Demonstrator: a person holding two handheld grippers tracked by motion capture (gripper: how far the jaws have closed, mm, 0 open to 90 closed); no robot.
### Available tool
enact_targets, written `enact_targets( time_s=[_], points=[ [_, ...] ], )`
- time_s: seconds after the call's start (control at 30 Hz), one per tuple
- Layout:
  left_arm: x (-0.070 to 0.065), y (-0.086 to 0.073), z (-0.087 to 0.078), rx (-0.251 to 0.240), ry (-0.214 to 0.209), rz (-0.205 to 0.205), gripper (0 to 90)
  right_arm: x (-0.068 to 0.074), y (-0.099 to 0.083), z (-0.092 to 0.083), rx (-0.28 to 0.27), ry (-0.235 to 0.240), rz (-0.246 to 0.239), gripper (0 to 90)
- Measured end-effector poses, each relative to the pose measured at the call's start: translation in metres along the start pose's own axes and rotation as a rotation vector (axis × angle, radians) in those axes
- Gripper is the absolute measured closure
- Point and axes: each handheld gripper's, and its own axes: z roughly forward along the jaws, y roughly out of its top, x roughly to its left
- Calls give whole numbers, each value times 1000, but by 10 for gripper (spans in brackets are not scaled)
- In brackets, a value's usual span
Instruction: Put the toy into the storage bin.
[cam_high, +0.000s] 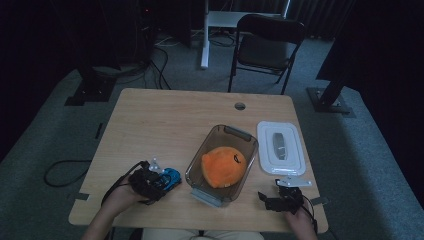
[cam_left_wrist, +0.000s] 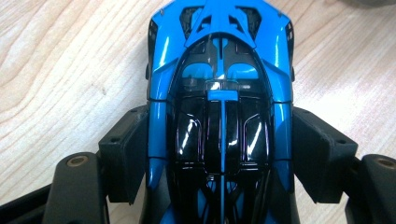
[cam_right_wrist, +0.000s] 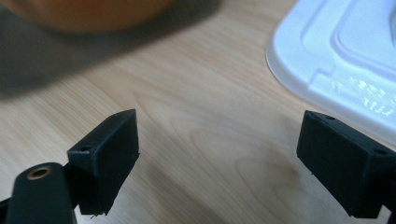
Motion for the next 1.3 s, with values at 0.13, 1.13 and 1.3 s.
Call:
enact_targets(
  time_s=[0.13,1.13,1.3],
  points=[
    [3,-1,-2,-17,-27,-18,290,4,6,0,-14,2,-14,126],
    [34,17,-63,-75,33,-42,289,71,41,51,46,107,-153,113],
    [38,21,-71,-82,48,-42,289,80,46,57,67,81,-141,113]
  ],
)
